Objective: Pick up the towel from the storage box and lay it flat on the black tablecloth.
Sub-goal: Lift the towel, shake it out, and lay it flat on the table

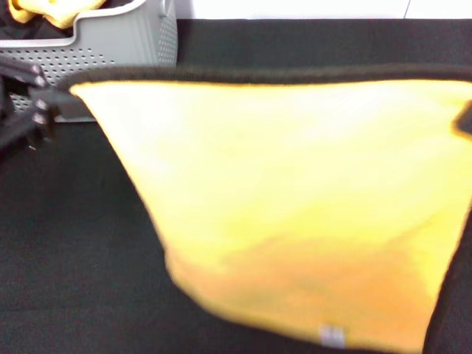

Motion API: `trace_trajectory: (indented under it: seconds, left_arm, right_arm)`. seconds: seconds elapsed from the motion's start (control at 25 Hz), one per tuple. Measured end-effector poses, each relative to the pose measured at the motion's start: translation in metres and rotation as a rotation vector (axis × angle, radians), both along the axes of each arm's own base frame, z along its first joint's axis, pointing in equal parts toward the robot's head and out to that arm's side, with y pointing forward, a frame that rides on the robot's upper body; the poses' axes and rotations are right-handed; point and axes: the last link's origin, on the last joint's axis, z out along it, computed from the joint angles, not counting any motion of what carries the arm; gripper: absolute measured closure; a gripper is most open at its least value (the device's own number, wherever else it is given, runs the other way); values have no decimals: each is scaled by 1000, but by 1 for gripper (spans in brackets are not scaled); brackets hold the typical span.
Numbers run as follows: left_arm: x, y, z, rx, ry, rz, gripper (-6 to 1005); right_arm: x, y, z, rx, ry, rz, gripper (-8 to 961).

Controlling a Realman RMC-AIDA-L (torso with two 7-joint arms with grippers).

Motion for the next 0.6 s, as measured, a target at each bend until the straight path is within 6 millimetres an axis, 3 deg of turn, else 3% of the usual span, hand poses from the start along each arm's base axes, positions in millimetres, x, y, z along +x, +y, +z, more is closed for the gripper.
trace_trajectory:
  seconds: [0.04,0.08,0.16,0.28,0.36,0.6]
  left_arm:
    - [0,0,0,0,0,0,969]
    - [-13,13,-20,-56,54,92,969]
    - [-21,24,-34,-83,85,147,969]
    - [-45,56,-66,-94,181,321,969]
    - [-55,78,-83,-83,242,410,969]
    - [-67,102,-99,-47,359,497,968]
  right_arm:
    - [6,12,-21,-26,-35,-71,929]
    - [6,12,-21,-26,-35,-71,929]
    - [11,26,-49,-75,-72,-135,929]
    - [12,47,-99,-142,-148,-222,929]
    - [15,54,-117,-128,-190,-270,929]
    - [23,68,-131,-64,-277,-346,928]
